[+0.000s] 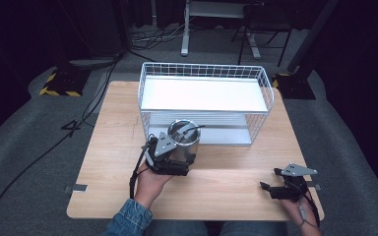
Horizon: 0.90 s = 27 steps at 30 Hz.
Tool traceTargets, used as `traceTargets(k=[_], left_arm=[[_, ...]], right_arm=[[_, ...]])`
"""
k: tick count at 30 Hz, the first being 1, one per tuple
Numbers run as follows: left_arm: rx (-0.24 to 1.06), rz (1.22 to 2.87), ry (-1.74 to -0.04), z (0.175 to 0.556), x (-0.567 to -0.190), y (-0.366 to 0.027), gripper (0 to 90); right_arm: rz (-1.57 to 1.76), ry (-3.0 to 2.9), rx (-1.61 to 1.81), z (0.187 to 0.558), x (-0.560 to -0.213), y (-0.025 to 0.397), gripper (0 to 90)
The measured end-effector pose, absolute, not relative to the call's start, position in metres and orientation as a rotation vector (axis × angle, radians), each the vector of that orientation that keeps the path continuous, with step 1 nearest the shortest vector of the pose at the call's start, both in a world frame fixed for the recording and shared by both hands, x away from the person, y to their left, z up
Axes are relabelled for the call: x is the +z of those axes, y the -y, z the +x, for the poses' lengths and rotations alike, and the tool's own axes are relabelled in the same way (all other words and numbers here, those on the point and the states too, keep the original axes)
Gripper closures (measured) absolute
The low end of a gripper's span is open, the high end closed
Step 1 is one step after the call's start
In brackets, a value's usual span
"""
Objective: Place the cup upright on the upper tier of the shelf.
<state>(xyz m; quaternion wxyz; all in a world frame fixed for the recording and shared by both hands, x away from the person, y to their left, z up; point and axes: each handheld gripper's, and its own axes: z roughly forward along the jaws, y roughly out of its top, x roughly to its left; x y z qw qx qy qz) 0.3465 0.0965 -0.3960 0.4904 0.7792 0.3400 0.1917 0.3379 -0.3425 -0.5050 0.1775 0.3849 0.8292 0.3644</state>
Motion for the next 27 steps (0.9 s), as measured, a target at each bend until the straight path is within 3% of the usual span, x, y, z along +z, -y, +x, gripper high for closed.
traceTargets(k=[27], left_arm=[[0.385, 1.794, -0.778, 0.372, -0.296, -0.109, 3.6]], right_arm=[[1.093, -2.351, 1.039, 0.339, -0.505, 0.343, 17.6]])
